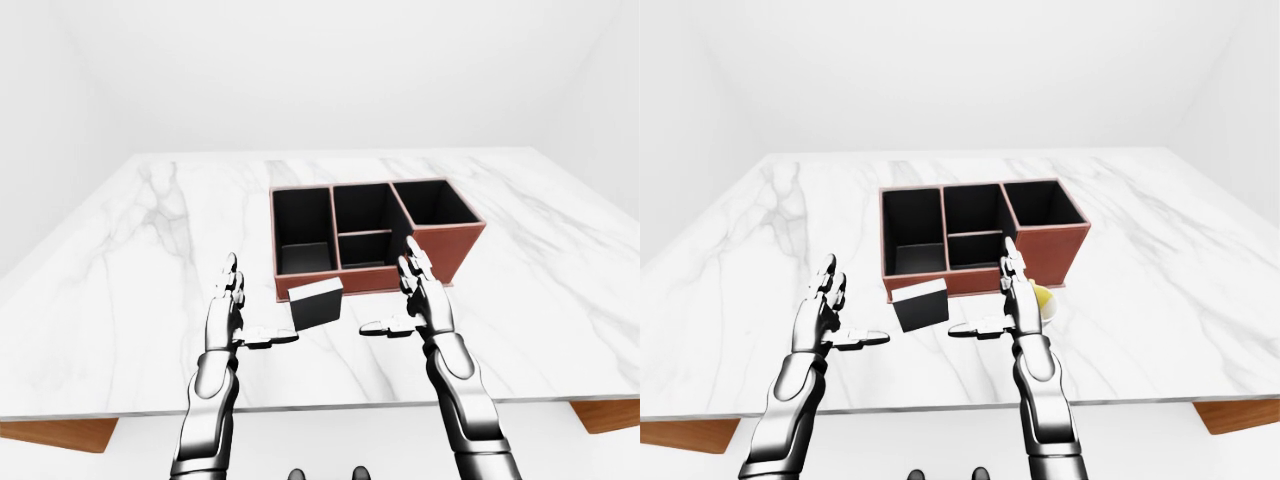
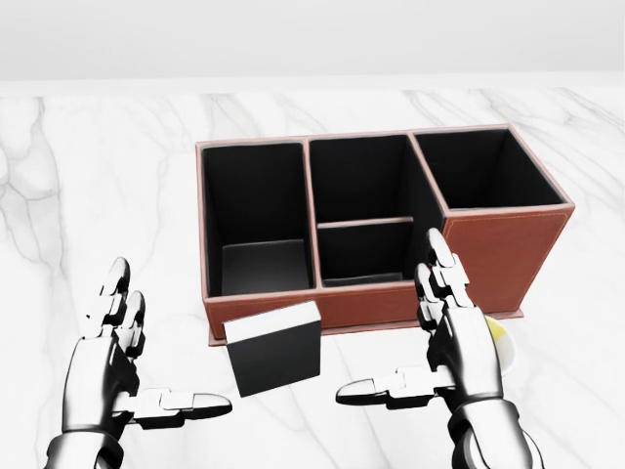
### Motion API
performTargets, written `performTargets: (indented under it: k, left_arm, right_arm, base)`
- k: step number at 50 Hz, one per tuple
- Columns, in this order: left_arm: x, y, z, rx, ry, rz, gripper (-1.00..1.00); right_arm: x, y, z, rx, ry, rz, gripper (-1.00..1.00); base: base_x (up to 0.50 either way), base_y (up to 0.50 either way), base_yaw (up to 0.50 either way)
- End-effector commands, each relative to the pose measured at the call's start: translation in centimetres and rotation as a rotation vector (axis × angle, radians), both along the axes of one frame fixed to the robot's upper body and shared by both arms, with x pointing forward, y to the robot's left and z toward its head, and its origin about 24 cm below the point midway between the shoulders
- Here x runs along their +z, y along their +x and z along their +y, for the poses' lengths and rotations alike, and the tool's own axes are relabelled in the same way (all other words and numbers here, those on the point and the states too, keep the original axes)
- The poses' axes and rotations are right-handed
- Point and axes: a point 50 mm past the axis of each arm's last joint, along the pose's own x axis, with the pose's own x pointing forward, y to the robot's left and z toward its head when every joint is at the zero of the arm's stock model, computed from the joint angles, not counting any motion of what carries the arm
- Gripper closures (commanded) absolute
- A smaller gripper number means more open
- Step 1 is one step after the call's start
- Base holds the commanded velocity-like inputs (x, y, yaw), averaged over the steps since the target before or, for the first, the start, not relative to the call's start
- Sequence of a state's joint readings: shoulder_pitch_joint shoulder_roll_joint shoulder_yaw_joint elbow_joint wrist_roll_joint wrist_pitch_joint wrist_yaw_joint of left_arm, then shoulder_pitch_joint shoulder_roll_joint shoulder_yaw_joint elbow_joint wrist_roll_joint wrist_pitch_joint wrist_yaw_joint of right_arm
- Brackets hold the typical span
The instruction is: Pick up the book and place it in the caddy.
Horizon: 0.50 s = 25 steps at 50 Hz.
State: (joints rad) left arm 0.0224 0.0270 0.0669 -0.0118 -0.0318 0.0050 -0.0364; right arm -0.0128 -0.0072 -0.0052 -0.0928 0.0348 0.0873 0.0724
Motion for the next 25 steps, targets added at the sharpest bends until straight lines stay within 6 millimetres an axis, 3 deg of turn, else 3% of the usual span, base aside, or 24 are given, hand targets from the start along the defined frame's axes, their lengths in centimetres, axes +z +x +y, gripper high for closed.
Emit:
performTargets:
  k: [1, 14, 20, 21, 25]
  left_arm:
    - [0.0, -0.1, 0.0, 0.002, 0.001, 0.004, -1.0]
    - [-0.1, 0.0, 0.1, 0.005, -0.003, 0.009, -1.0]
    - [-0.1, 0.0, 0.1, 0.008, -0.004, 0.01, -1.0]
    - [-0.1, 0.0, 0.2, 0.009, -0.004, 0.011, -1.0]
    - [-0.1, 0.0, 0.2, 0.009, -0.004, 0.011, -1.0]
  right_arm:
    - [0.1, 0.0, 0.2, 0.002, 0.018, -0.003, -1.0]
    - [0.6, -0.3, 1.2, 0.024, -0.046, -0.028, -1.0]
    - [2.7, -0.4, 2.4, 0.047, -0.11, -0.123, -1.0]
    - [3.9, -0.8, 3.0, 0.078, -0.133, -0.178, -1.0]
    - [4.0, -0.8, 3.0, 0.08, -0.136, -0.182, -1.0]
  base:
    - [0.0, 0.0, 0.0]
    - [0.0, 0.0, 0.0]
    - [0.0, 0.0, 0.0]
    - [0.0, 0.0, 0.0]
    - [0.0, 0.0, 0.0]
